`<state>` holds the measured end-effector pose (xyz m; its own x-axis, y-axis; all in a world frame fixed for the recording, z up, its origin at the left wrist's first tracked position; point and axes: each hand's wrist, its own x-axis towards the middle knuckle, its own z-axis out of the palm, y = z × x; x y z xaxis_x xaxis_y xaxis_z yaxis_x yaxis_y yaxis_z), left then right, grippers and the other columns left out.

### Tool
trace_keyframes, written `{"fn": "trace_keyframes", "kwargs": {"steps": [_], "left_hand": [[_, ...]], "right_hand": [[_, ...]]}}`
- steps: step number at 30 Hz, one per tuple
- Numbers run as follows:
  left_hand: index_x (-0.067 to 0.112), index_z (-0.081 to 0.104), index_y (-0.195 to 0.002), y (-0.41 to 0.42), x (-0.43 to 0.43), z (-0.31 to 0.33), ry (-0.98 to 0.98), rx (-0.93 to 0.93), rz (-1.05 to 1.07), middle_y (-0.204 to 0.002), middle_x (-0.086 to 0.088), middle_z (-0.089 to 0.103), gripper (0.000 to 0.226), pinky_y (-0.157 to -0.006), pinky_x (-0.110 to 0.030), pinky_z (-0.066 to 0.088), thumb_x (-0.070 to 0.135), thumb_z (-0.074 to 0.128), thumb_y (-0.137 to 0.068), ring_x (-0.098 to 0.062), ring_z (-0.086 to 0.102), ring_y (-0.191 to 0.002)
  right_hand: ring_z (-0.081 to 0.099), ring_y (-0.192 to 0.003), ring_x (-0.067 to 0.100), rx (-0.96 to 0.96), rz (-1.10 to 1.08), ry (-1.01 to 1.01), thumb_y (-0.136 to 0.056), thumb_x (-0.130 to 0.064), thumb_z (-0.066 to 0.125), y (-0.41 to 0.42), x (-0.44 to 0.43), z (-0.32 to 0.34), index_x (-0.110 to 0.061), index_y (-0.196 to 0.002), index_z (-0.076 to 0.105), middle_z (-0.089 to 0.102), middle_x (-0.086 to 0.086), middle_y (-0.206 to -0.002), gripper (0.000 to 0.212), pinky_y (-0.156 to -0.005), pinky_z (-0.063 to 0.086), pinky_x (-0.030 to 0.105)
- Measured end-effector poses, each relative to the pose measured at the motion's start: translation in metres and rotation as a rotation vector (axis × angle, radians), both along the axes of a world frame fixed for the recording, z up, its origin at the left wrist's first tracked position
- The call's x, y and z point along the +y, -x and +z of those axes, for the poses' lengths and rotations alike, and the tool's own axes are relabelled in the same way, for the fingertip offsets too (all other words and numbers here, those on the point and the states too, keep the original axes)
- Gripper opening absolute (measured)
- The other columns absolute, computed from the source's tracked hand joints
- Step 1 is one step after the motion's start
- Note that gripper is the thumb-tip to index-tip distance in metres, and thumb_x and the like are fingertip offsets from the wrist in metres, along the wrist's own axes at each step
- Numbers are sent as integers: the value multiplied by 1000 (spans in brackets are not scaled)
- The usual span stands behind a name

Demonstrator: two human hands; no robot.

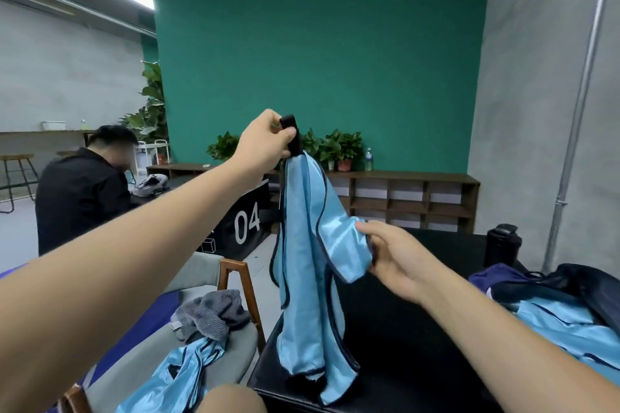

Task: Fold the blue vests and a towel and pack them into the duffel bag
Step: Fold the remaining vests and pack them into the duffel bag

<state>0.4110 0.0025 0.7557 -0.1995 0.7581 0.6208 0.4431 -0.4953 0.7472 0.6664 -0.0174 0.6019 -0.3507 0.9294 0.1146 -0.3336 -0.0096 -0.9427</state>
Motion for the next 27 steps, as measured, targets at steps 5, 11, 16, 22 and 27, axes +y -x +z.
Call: {"fn": "trace_keyframes", "kwargs": {"steps": [5,11,16,22,27], "left_hand": [[31,65,-106,-32,-24,-36,47,200,-68,-104,12,75,16,-94,-38,59,40,74,-97,-8,71,-102],[42,62,-117,-95,-78,-58,-57,441,-243,-112,20,71,40,-84,-15,52,64,78,-87,8,65,-107],[39,52,-122,-117,-72,-73,-178,632,-177,-107,17,66,54,-79,-31,57,41,86,-80,-2,64,-96],[25,68,-99,-114,-56,-75,-175,401,-108,-89,15,72,31,-64,-11,49,-3,64,-86,1,66,-84],[30,73,-87,-100,-53,-62,-109,377,-18,-83,15,71,20,-55,-16,37,14,63,-92,-1,59,-69]], "right_hand": [[63,-97,33,47,-132,-5,-96,-15,74,-21,-13,54,-6,-98,72,66,17,-101,10,-104,54,54],[57,-59,13,-29,-239,-23,-99,-16,72,-30,-16,85,-12,-91,72,64,3,-75,8,-56,46,24],[58,-55,10,-52,-304,-26,-102,-12,67,-35,-16,93,-7,-92,71,64,4,-73,11,-50,44,22],[61,-63,12,-128,-302,-33,-100,-15,71,-43,-20,93,-11,-100,73,71,2,-76,4,-56,45,23],[63,-80,16,-405,-354,-130,-104,-36,65,-60,-18,48,-12,-109,74,73,1,-88,26,-67,48,27]]}}
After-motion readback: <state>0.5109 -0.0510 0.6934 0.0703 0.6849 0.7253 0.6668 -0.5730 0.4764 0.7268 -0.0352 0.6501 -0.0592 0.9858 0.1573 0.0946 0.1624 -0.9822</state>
